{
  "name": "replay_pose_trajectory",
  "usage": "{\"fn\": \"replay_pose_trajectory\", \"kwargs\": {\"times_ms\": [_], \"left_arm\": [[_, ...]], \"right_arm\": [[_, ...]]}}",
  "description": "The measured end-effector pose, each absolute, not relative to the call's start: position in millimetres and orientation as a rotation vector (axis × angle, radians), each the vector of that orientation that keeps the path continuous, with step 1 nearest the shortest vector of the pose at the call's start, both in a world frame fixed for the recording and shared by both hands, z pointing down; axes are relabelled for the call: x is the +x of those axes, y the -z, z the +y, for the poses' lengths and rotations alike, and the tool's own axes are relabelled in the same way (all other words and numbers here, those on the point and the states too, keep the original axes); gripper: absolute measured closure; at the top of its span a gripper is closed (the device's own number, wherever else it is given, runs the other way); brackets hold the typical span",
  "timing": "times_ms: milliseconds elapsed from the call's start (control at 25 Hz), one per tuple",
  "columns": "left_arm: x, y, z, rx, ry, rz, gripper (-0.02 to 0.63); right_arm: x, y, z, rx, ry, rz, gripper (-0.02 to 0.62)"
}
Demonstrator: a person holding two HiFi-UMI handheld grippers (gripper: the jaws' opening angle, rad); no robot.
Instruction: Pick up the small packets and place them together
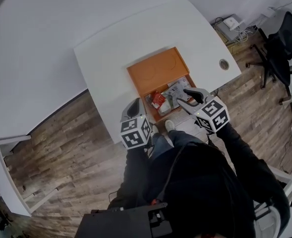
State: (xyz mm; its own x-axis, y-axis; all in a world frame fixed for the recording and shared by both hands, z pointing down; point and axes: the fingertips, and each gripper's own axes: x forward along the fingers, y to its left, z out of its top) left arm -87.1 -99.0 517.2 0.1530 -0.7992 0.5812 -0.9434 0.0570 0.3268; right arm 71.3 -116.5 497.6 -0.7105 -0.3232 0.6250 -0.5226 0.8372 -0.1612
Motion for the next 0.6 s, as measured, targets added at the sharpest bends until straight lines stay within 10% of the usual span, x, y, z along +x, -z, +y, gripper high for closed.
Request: {"fn": "replay_pose_trajectory", "kwargs": {"times_ms": [600], "left_arm": [[-108.9, -521.7, -64.2, 1.660, -0.266, -1.725, 0.609]], "right_arm": [[-16.1, -575.6, -83.0, -0.145, -0.131, -2.072, 0.328]]}}
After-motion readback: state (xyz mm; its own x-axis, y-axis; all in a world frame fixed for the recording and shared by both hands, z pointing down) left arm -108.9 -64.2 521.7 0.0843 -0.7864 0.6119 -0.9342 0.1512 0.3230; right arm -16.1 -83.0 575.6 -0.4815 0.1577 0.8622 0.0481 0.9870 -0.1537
